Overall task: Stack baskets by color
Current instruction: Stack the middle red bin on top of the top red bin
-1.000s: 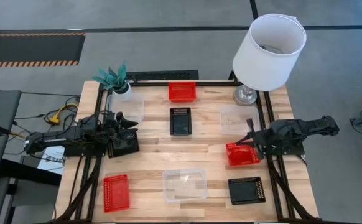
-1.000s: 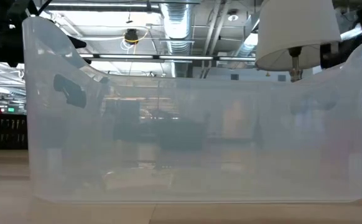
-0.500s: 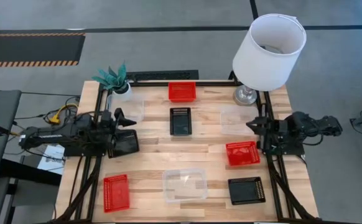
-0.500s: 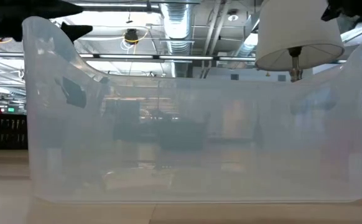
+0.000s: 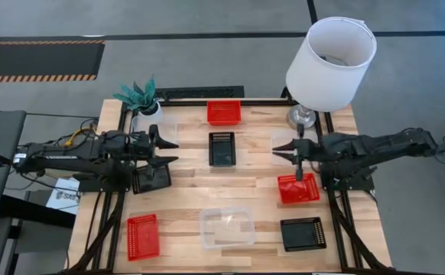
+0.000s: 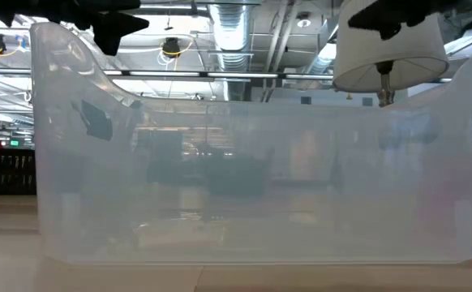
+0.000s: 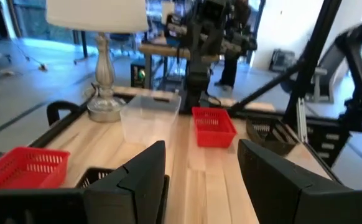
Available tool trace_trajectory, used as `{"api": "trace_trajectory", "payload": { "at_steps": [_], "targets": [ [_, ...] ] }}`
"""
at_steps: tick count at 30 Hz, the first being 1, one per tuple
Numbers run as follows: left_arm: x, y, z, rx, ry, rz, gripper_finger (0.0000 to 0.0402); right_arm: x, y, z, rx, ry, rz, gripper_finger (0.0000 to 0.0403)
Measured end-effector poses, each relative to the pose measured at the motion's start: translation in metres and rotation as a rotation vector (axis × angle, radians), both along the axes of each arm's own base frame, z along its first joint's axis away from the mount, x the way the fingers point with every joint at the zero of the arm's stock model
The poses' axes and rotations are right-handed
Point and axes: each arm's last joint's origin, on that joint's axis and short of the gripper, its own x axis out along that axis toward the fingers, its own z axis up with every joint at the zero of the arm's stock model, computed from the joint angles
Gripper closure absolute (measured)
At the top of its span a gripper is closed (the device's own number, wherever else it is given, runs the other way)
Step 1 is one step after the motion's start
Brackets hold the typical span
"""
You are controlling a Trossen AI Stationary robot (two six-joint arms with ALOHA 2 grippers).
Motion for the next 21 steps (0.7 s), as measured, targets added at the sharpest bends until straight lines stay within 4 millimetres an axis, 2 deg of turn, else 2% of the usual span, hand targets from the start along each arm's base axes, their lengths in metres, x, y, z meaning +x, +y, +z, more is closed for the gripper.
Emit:
{"api": "trace_trajectory", "payload": {
  "at_steps": [5, 9, 15, 21],
  "targets": [
    [0.004, 0.000, -0.001, -0.005, 0.058, -0.010, 0.0212, 0.019, 0.004, 0.014, 0.154, 0.353, -0.098, 0.0257],
    [0.006, 0.000, -0.005, -0.007, 0.089, -0.010, 0.0212, 0.029, 0.008, 0.013, 0.302, 0.602, -0.185, 0.0220],
    [0.007, 0.000, -0.006, -0.015, 0.101, -0.004, 0.0212, 0.037, 0.003, -0.008, 0.760, 0.903, -0.534, 0.0196],
    [0.007, 0.000, -0.006, -0.017, 0.101, -0.008, 0.0212, 0.029, 0.012, -0.035, 0.828, 1.080, -0.752, 0.0189]
  ]
}}
